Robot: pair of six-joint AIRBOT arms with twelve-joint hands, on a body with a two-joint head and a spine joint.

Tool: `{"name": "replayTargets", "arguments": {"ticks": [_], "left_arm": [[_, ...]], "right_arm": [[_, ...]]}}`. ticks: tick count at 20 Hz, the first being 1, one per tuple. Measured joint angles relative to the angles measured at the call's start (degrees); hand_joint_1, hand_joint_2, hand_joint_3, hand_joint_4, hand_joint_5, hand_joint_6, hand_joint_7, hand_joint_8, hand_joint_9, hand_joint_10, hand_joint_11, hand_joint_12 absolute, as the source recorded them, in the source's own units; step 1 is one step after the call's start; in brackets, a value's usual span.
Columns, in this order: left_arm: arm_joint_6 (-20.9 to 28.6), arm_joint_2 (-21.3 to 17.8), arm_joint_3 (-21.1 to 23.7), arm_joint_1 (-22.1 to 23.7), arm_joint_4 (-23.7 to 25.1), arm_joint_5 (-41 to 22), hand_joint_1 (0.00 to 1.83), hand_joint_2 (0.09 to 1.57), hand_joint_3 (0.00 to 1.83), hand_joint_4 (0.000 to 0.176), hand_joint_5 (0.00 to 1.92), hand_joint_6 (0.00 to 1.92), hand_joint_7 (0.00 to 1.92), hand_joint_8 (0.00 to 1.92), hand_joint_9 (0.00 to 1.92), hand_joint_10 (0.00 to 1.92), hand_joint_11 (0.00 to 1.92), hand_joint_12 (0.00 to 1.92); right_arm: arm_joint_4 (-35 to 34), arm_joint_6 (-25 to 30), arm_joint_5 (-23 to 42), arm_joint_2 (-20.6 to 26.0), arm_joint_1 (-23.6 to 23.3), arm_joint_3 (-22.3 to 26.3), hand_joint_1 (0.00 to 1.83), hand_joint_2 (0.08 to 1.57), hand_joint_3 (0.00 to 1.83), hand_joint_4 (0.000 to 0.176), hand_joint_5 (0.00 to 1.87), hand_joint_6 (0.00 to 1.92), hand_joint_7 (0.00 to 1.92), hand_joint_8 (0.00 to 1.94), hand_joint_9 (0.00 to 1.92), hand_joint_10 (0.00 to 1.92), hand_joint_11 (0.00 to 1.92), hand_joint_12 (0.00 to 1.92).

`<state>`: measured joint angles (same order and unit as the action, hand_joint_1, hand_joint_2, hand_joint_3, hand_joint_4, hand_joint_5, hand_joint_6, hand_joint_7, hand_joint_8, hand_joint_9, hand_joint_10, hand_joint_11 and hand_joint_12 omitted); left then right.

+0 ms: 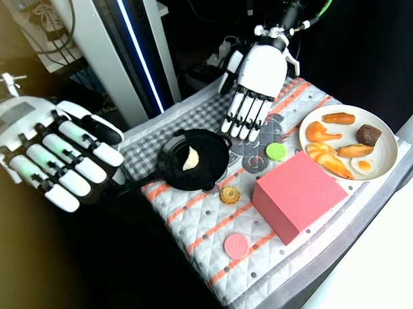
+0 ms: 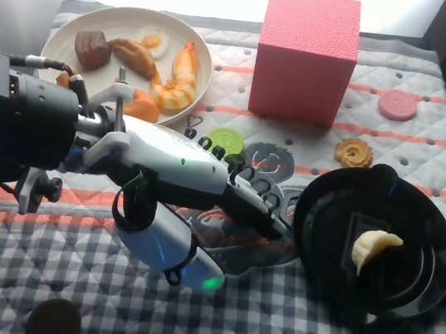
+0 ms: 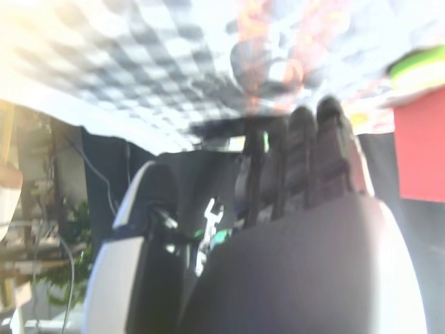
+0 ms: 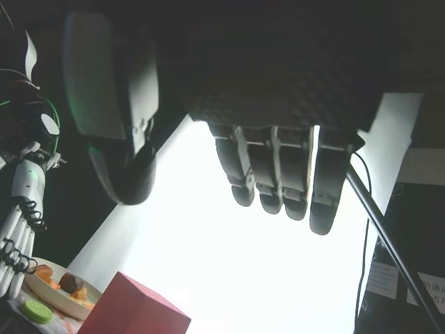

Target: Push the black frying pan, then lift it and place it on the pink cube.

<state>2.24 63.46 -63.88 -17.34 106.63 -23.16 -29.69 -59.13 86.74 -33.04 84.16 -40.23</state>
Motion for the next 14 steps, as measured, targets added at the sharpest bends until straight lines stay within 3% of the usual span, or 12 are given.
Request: {"name": "replayTargets", "arguments": {"ticks": [1,2,3,4,5,6,7,9,10,11,12,14], "left_arm": [[0.00,0.00,0.00,0.00,-0.15,-0.07,0.51,1.29,0.01,0.005,0.30,0.02,0.18,0.00,0.14,0.01,0.00,0.14],[0.00,0.00,0.00,0.00,-0.35,-0.04,0.57,1.30,0.01,0.004,0.35,0.05,0.19,0.00,0.15,0.01,0.00,0.14],[0.00,0.00,0.00,0.00,-0.39,-0.02,0.60,1.31,0.00,0.000,0.42,0.14,0.30,0.00,0.22,0.01,0.00,0.54],[0.00,0.02,0.00,-0.04,-0.48,-0.09,0.55,1.36,0.00,0.000,0.32,0.54,0.33,0.00,0.24,0.01,0.00,0.60],[-0.02,0.35,-0.20,-0.04,-0.48,-0.26,0.46,1.41,0.00,0.000,0.14,0.93,0.36,0.01,0.24,0.01,0.00,0.51],[-0.35,0.92,-0.35,-0.09,-0.48,-0.44,0.42,1.42,0.00,0.000,0.07,1.09,0.40,0.02,0.27,0.01,0.00,0.47],[-0.68,1.31,-0.35,-0.09,-0.76,-0.66,0.44,1.40,0.00,0.000,0.05,1.05,0.40,0.02,0.28,0.02,0.00,0.45],[-1.09,2.29,-0.70,-0.09,-1.25,-1.14,0.51,1.37,0.00,0.000,0.08,1.13,0.42,0.05,0.32,0.04,0.00,0.55],[-1.55,2.51,-0.70,-0.09,-1.33,-1.36,0.55,1.36,0.00,0.000,0.07,1.23,0.43,0.07,0.30,0.03,0.00,0.50],[-1.95,2.51,-0.70,-0.09,-1.81,-1.62,0.51,1.36,0.00,0.000,0.03,1.29,0.41,0.08,0.28,0.02,0.00,0.41],[-2.03,2.51,-0.70,-0.09,-2.01,-1.70,0.48,1.33,0.00,0.000,0.05,1.36,0.45,0.13,0.30,0.03,0.00,0.50],[-2.21,2.51,-0.76,-0.09,-2.05,-1.97,0.44,1.36,0.00,0.000,0.06,1.38,0.23,0.68,0.29,0.04,0.00,0.63]], "right_arm": [[0.13,0.04,0.00,-0.04,0.02,0.00,0.39,1.26,0.00,0.003,0.00,0.00,0.00,0.00,0.00,0.00,0.00,0.26],[0.13,0.07,0.04,-0.04,0.26,0.00,0.38,1.25,0.00,0.017,0.00,0.00,0.00,0.00,0.00,0.00,0.00,0.26],[0.11,0.07,0.00,-0.04,0.37,0.00,0.36,1.24,0.00,0.022,0.00,0.00,0.00,0.00,0.00,0.00,0.00,0.26],[0.00,0.07,-0.02,-0.15,0.37,0.00,0.35,1.24,0.00,0.019,0.00,0.00,0.00,0.00,0.00,0.00,0.00,0.34],[-0.04,0.07,0.00,-0.20,0.37,0.00,0.34,1.23,0.00,0.021,0.00,0.00,0.00,0.00,0.00,0.00,0.00,0.43],[0.09,0.09,0.00,-0.22,0.37,0.00,0.34,1.23,0.00,0.028,0.00,0.00,0.00,0.00,0.00,0.00,0.00,0.45],[0.26,0.07,0.00,-0.22,0.37,0.00,0.34,1.23,0.00,0.025,0.00,0.00,0.00,0.00,0.00,0.00,0.00,0.45],[0.09,0.07,0.00,-0.28,0.37,0.00,0.35,1.23,0.00,0.016,0.00,0.00,0.00,0.00,0.00,0.00,0.00,0.38],[0.13,0.09,0.00,-0.28,0.37,0.00,0.35,1.24,0.00,0.006,0.00,0.00,0.00,0.00,0.00,0.00,0.00,0.37],[0.11,0.11,0.00,-0.28,0.37,0.00,0.35,1.24,0.00,0.018,0.00,0.00,0.00,0.00,0.00,0.00,0.00,0.37],[0.09,0.17,0.00,-0.28,0.37,0.00,0.35,1.25,0.00,0.022,0.00,0.00,0.00,0.00,0.00,0.00,0.00,0.30],[0.15,0.24,0.00,-0.28,0.42,0.00,0.35,1.25,0.00,0.024,0.00,0.00,0.00,0.00,0.00,0.00,0.00,0.25]]}}
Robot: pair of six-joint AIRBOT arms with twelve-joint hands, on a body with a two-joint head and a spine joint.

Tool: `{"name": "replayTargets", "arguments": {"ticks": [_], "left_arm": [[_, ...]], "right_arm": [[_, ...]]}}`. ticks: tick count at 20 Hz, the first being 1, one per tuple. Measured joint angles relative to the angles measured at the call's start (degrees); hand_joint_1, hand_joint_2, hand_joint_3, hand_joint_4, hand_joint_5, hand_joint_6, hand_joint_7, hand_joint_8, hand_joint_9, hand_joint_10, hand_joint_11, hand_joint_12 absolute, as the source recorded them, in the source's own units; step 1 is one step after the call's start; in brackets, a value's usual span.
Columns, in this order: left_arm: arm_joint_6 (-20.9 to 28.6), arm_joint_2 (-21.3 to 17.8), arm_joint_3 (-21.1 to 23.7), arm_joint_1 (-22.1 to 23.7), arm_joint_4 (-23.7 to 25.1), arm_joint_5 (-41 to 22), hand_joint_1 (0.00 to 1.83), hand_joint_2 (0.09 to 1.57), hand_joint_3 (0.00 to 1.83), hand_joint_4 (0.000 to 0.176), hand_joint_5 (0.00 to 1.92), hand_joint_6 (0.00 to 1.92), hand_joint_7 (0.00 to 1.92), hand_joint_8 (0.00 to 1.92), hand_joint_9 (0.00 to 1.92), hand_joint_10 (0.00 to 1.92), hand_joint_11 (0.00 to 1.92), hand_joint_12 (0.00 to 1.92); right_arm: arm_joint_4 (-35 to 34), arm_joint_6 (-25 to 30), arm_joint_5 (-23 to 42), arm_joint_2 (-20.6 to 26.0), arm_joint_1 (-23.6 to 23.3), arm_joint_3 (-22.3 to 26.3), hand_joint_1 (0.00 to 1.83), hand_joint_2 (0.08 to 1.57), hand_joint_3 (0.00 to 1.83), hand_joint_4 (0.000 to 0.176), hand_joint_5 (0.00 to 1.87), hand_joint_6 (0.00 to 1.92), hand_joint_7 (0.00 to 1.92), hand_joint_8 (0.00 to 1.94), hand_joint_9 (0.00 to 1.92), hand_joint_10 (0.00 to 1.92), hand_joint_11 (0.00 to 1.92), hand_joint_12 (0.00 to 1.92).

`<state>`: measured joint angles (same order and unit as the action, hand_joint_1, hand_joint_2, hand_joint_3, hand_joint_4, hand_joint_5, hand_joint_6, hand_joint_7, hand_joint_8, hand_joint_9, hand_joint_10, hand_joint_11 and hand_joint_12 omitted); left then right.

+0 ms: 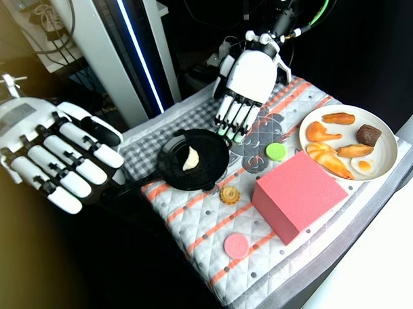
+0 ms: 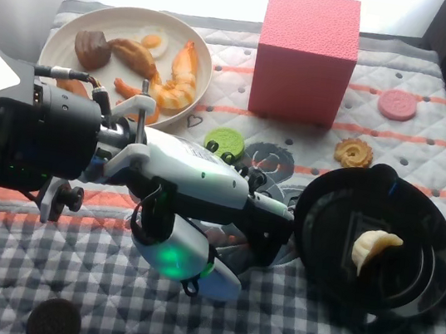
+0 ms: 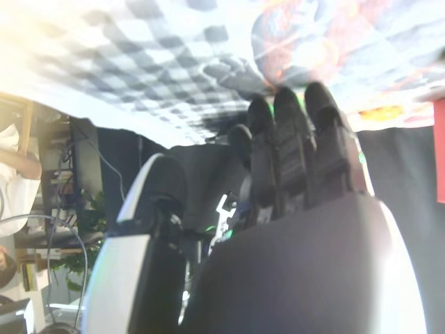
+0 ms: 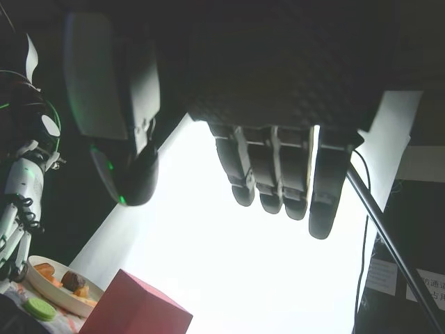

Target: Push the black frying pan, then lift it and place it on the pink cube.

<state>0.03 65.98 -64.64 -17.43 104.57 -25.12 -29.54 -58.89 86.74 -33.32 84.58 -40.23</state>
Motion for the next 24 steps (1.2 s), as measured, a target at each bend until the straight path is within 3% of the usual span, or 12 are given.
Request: {"name": "replayTargets", "arguments": {"ticks": [3,4,5,6,7,11,14,15,18,19,21,24], "left_arm": [[-1.20,0.48,0.02,0.00,-1.07,-0.66,0.50,1.33,0.00,0.000,0.10,1.31,0.17,0.81,0.26,0.04,0.00,0.37],[-1.53,0.76,0.00,0.00,-1.29,-0.70,0.56,1.42,0.03,0.140,0.32,1.75,0.22,0.81,0.28,0.04,0.00,0.41],[-1.53,0.98,0.02,0.00,-1.38,-0.72,0.52,1.37,0.00,0.023,0.11,1.53,0.21,0.76,0.26,0.03,0.00,0.39],[-1.77,1.14,0.02,0.00,-1.46,-1.25,0.51,1.34,0.00,0.011,0.08,1.39,0.22,0.65,0.23,0.02,0.00,0.23],[-2.19,1.16,0.02,0.00,-1.77,-1.51,0.49,1.34,0.00,0.013,0.06,1.33,0.23,0.53,0.20,0.01,0.00,0.06],[-2.97,1.20,0.00,0.00,-2.47,-1.57,0.58,1.26,0.00,0.014,0.11,1.17,0.31,0.03,0.08,0.00,0.00,0.00],[-3.26,1.20,0.02,0.07,-3.30,-1.75,0.58,1.24,0.00,0.017,0.05,1.25,0.26,0.00,0.04,0.00,0.00,0.00],[-3.28,1.20,0.02,0.07,-3.28,-1.95,0.56,1.26,0.00,0.010,0.09,1.19,0.28,0.01,0.06,0.01,0.00,0.00],[-3.34,1.90,0.02,0.07,-3.30,-2.64,0.51,1.17,0.00,0.022,0.15,1.01,0.29,0.00,0.07,0.00,0.00,0.00],[-3.34,2.03,0.02,0.07,-3.30,-3.02,0.63,1.16,0.00,0.009,0.19,0.93,0.31,0.00,0.09,0.01,0.00,0.00],[-3.43,2.14,0.02,0.07,-3.50,-3.34,0.60,1.18,0.00,0.025,0.17,0.83,0.29,0.00,0.10,0.01,0.00,0.00],[-3.43,2.16,0.02,0.04,-3.76,-3.72,0.58,1.15,0.00,0.007,0.06,1.13,0.33,0.00,0.16,0.01,0.00,0.12]], "right_arm": [[0.00,0.15,0.02,0.00,0.00,0.00,0.35,1.24,0.00,0.031,0.00,0.00,0.00,0.00,0.00,0.00,0.00,0.37],[-0.07,0.15,0.00,-0.02,0.00,0.00,0.33,1.22,0.00,0.042,0.00,0.00,0.00,0.00,0.00,0.00,0.00,0.43],[-0.13,0.15,0.00,-0.02,0.00,0.00,0.34,1.22,0.00,0.037,0.00,0.00,0.00,0.00,0.00,0.00,0.00,0.50],[-0.04,0.17,0.00,-0.04,0.00,0.00,0.35,1.23,0.00,0.036,0.00,0.00,0.00,0.00,0.00,0.00,0.00,0.52],[-0.04,0.15,0.00,-0.04,0.00,0.00,0.35,1.23,0.00,0.030,0.00,0.00,0.00,0.00,0.00,0.00,0.00,0.53],[-0.07,0.15,0.02,-0.04,0.00,0.00,0.35,1.23,0.00,0.028,0.00,0.00,0.00,0.00,0.00,0.00,0.00,0.40],[-0.04,0.15,0.02,-0.04,0.00,0.00,0.32,1.22,0.00,0.031,0.00,0.00,0.00,0.00,0.00,0.00,0.00,0.52],[-0.07,0.15,0.00,-0.04,0.00,0.00,0.32,1.22,0.00,0.042,0.00,0.00,0.00,0.00,0.00,0.00,0.00,0.49],[0.02,0.17,0.02,-0.04,0.00,0.00,0.34,1.23,0.00,0.025,0.00,0.00,0.00,0.00,0.00,0.00,0.00,0.48],[0.02,0.17,0.02,-0.04,0.00,0.00,0.33,1.22,0.00,0.024,0.00,0.00,0.00,0.00,0.00,0.00,0.00,0.44],[-0.20,0.17,0.00,-0.04,0.00,0.00,0.33,1.22,0.00,0.033,0.00,0.00,0.00,0.00,0.00,0.00,0.00,0.37],[-0.15,0.17,0.00,-0.04,0.00,0.00,0.35,1.24,0.00,0.025,0.00,0.00,0.00,0.00,0.00,0.00,0.00,0.43]]}}
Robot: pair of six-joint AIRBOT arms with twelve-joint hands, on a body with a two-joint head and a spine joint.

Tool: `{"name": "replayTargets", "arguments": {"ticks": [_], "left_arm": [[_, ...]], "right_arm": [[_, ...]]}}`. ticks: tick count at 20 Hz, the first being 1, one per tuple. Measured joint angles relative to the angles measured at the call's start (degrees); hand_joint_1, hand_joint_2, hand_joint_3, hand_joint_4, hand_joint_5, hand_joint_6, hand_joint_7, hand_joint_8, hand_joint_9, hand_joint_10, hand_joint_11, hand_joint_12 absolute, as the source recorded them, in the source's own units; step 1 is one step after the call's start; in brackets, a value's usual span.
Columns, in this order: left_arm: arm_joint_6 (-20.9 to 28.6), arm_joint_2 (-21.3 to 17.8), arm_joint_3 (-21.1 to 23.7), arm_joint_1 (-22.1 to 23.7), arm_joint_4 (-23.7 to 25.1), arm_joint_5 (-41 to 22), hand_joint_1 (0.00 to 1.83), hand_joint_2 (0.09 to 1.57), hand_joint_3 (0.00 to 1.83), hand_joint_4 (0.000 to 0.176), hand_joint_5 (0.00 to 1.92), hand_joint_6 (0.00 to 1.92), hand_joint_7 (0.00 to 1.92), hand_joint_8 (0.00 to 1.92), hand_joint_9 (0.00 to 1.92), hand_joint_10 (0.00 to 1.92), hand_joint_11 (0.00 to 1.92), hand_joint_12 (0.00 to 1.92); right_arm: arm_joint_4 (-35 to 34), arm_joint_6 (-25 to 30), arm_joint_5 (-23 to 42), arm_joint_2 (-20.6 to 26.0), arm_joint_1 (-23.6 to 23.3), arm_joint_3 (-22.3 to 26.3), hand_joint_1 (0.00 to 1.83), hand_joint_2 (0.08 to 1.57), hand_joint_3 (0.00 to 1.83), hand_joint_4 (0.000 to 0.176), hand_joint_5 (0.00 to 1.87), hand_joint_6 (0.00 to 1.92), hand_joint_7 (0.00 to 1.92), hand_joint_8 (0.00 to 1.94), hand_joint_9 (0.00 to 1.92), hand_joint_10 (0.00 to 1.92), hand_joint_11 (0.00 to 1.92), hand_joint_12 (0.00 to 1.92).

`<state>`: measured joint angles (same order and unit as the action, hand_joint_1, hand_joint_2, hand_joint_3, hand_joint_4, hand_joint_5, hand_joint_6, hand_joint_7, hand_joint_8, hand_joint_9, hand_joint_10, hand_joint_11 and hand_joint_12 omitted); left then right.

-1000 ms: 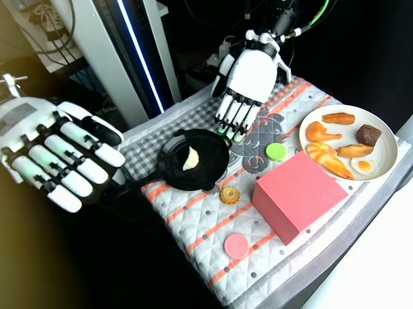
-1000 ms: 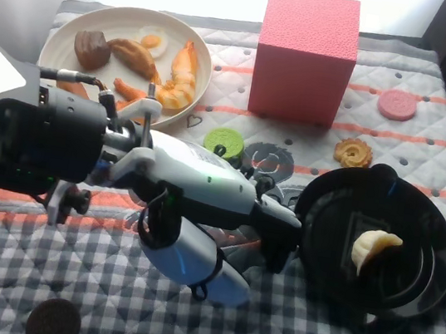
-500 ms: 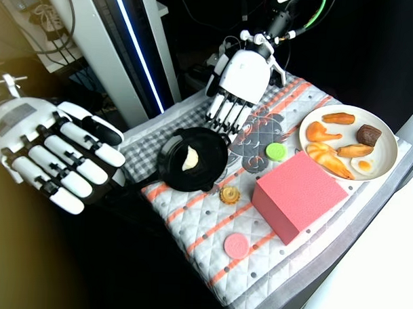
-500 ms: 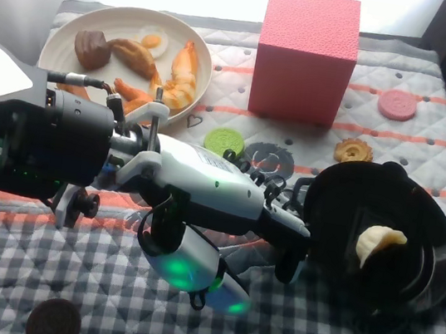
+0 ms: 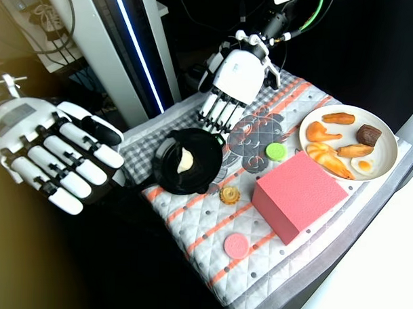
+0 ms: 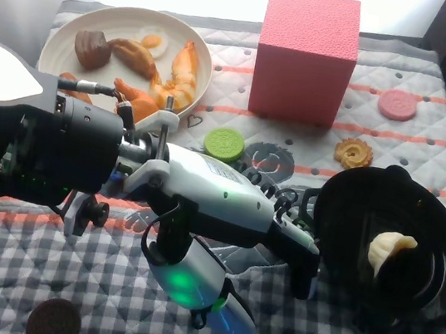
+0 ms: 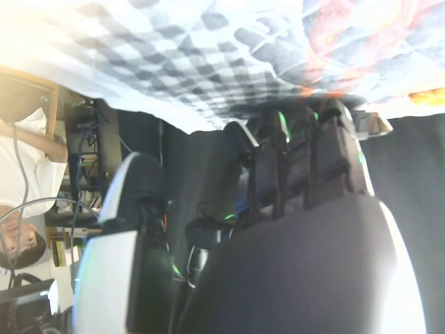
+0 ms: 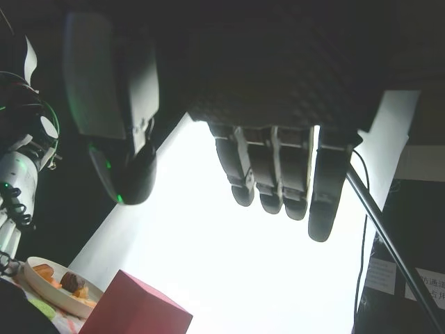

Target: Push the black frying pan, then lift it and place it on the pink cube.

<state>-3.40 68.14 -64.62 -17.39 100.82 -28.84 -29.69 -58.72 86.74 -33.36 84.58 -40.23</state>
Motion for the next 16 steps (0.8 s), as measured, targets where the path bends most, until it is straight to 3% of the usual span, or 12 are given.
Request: {"name": "replayTargets", "arguments": {"ticks": [2,4,5,6,7,8,9,12,13,14,15,16], "left_arm": [[-0.02,0.35,0.00,0.00,-0.39,-0.48,0.56,1.19,0.01,0.016,0.02,1.14,0.32,0.00,0.15,0.01,0.00,0.15],[-0.04,0.70,0.00,-0.04,-0.55,-0.98,0.49,1.21,0.01,0.014,0.00,0.90,0.25,0.00,0.10,0.01,0.00,0.01],[-0.02,0.70,0.00,-0.07,-0.79,-1.27,0.49,1.22,0.01,0.014,0.00,0.77,0.23,0.01,0.09,0.00,0.00,0.00],[-0.02,0.72,0.00,-0.07,-0.87,-1.33,0.60,1.20,0.00,0.023,0.03,0.74,0.22,0.01,0.10,0.01,0.00,0.00],[-0.04,0.92,-0.02,-0.09,-0.94,-1.33,0.65,1.18,0.00,0.011,0.11,0.77,0.28,0.03,0.15,0.03,0.02,0.01],[-0.07,1.29,-0.02,-0.33,-1.07,-1.40,0.61,1.19,0.00,0.014,0.13,0.68,0.26,0.01,0.14,0.02,0.00,0.00],[-0.07,1.60,-0.02,-0.66,-1.22,-1.68,0.49,1.15,0.00,0.034,0.09,0.55,0.21,0.00,0.09,0.01,0.00,0.00],[-0.70,1.77,-0.02,-0.74,-1.88,-2.36,0.45,1.17,0.00,0.023,0.14,0.43,0.20,0.00,0.10,0.01,0.00,0.00],[-0.70,1.77,-0.02,-0.74,-2.08,-2.29,0.47,1.17,0.00,0.025,0.13,0.42,0.16,0.00,0.06,0.00,0.00,0.00],[-0.72,2.16,-0.46,-0.76,-2.05,-2.60,0.47,1.20,0.00,0.011,0.15,0.48,0.21,0.00,0.09,0.01,0.00,0.00],[-1.14,2.36,-0.48,-0.76,-1.88,-2.27,0.47,1.20,0.00,0.011,0.15,0.48,0.21,0.00,0.09,0.01,0.00,0.00],[-1.18,2.47,-0.48,-0.76,-2.25,-2.34,0.42,1.19,0.00,0.012,0.13,0.35,0.18,0.00,0.06,0.00,0.00,0.00]], "right_arm": [[0.00,0.00,0.00,-0.02,0.00,0.00,0.33,1.23,0.00,0.037,0.00,0.00,0.00,0.00,0.00,0.00,0.00,0.45],[-0.09,0.00,0.02,-0.07,0.00,0.00,0.34,1.22,0.00,0.038,0.00,0.00,0.00,0.00,0.00,0.00,0.00,0.46],[-0.07,0.02,0.00,-0.07,0.00,0.00,0.34,1.22,0.00,0.037,0.00,0.00,0.00,0.00,0.00,0.00,0.00,0.43],[-0.09,0.02,0.00,-0.07,0.00,0.00,0.33,1.23,0.00,0.020,0.00,0.00,0.00,0.00,0.00,0.00,0.00,0.51],[-0.07,0.02,0.02,-0.07,0.00,0.00,0.34,1.22,0.00,0.023,0.00,0.00,0.00,0.00,0.00,0.00,0.00,0.52],[0.00,0.02,0.00,-0.07,0.00,0.00,0.33,1.22,0.00,0.023,0.00,0.00,0.00,0.00,0.00,0.00,0.00,0.53],[0.09,0.02,0.02,-0.07,0.00,0.00,0.34,1.22,0.00,0.031,0.00,0.00,0.00,0.00,0.00,0.00,0.00,0.48],[-0.09,0.02,0.02,-0.07,0.00,0.00,0.33,1.23,0.00,0.031,0.00,0.00,0.00,0.00,0.00,0.00,0.00,0.47],[-0.07,0.02,0.02,-0.07,0.00,0.00,0.33,1.23,0.00,0.027,0.00,0.00,0.00,0.00,0.00,0.00,0.00,0.49],[-0.07,0.02,0.00,-0.07,0.00,0.00,0.34,1.22,0.00,0.023,0.00,0.00,0.00,0.00,0.00,0.00,0.00,0.52],[-0.07,0.02,0.02,-0.07,0.00,0.00,0.34,1.22,0.00,0.023,0.00,0.00,0.00,0.00,0.00,0.00,0.00,0.52],[0.09,0.00,0.02,-0.07,0.00,0.00,0.35,1.23,0.00,0.027,0.00,0.00,0.00,0.00,0.00,0.00,0.00,0.53]]}}
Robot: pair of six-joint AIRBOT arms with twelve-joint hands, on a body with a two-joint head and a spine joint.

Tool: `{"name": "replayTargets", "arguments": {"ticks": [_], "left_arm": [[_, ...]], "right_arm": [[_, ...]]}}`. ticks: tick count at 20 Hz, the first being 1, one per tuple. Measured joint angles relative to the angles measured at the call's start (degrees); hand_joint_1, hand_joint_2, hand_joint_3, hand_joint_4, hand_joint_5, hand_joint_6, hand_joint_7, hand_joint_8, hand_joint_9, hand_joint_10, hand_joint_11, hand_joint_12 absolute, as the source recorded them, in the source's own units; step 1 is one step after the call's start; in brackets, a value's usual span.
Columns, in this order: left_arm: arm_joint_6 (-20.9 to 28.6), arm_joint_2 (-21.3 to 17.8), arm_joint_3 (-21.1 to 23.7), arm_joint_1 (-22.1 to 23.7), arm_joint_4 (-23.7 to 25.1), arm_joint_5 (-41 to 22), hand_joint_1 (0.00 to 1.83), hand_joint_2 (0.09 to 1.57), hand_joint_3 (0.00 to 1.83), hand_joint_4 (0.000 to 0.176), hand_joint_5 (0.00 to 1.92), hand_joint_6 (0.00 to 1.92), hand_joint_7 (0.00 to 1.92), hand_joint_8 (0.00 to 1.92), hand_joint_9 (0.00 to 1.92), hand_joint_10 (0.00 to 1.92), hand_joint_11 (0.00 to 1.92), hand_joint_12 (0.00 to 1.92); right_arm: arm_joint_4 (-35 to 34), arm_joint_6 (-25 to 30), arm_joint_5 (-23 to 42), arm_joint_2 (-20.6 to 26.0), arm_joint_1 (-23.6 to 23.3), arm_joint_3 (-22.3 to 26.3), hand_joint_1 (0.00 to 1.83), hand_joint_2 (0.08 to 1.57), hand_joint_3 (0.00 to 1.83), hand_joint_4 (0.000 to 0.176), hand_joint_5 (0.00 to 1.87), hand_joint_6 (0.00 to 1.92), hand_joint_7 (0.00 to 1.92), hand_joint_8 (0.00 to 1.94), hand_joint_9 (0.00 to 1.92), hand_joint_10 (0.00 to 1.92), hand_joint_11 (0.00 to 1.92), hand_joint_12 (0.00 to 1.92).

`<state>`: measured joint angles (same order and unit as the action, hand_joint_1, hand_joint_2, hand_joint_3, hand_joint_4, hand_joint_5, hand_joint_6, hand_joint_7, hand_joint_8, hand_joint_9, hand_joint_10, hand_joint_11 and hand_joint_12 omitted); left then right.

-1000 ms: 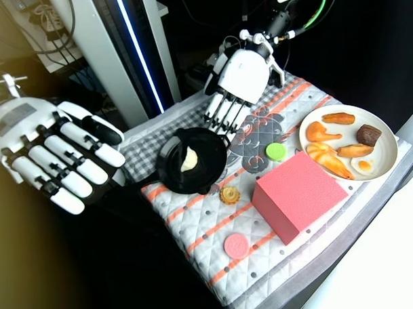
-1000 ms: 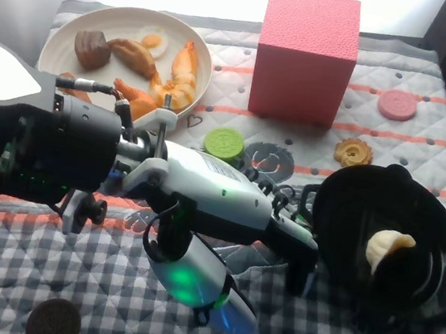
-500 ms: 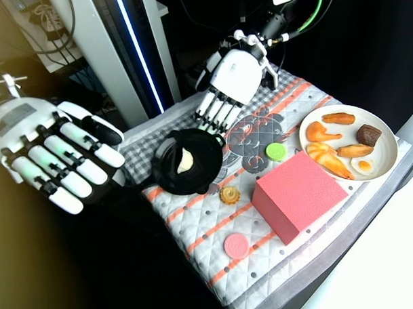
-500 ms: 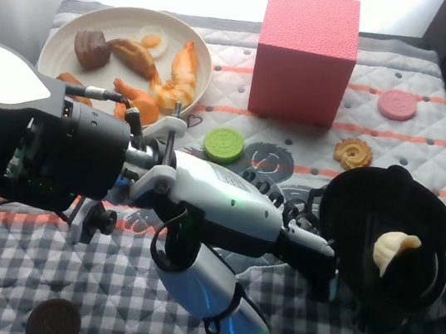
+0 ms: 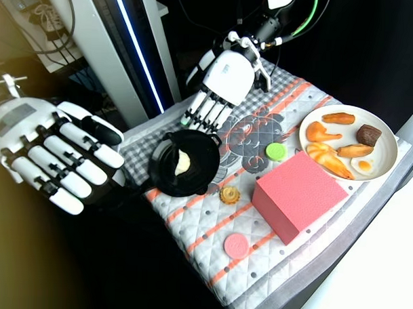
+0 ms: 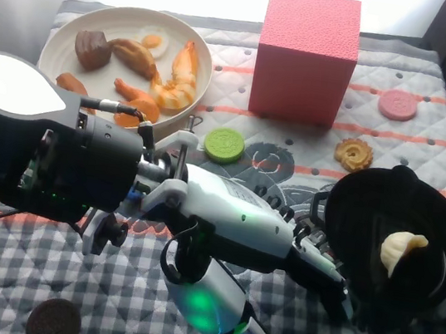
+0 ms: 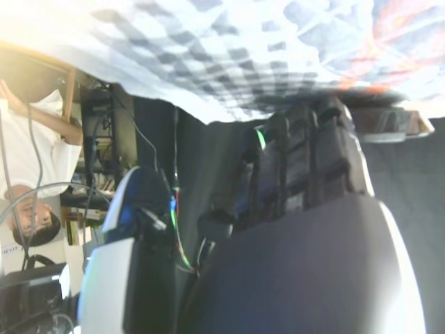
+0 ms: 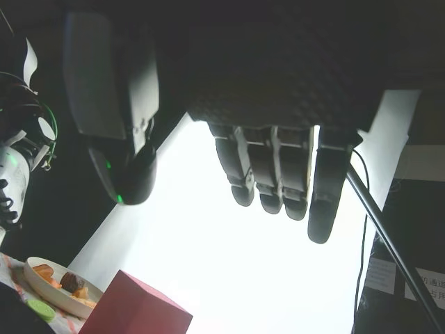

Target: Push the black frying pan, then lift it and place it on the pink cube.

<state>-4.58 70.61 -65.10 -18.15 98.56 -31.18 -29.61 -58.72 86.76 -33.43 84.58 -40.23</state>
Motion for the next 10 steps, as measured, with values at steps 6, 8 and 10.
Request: {"name": "replayTargets", "arguments": {"ticks": [6,8,10], "left_arm": [[-0.33,0.96,-0.13,0.00,-0.76,-0.28,0.52,1.19,0.00,0.021,0.14,0.12,0.16,0.01,0.05,0.02,0.00,0.00],[-0.57,1.07,-0.13,0.00,-1.22,-0.37,0.60,1.17,0.00,0.022,0.28,0.11,0.23,0.02,0.10,0.03,0.00,0.00],[-1.49,1.18,-0.22,0.00,-2.03,-0.39,0.64,1.19,0.00,0.021,0.33,0.13,0.22,0.01,0.10,0.02,0.00,0.00]], "right_arm": [[0.07,0.02,0.00,0.00,0.00,0.00,0.34,1.23,0.00,0.013,0.00,0.00,0.00,0.00,0.00,0.00,0.00,0.59],[-0.17,0.02,0.00,0.00,0.00,0.00,0.35,1.24,0.00,0.012,0.00,0.00,0.00,0.00,0.00,0.00,0.00,0.59],[-0.22,0.02,0.00,0.00,0.00,0.00,0.36,1.25,0.00,0.034,0.00,0.00,0.00,0.00,0.00,0.00,0.00,0.49]]}}
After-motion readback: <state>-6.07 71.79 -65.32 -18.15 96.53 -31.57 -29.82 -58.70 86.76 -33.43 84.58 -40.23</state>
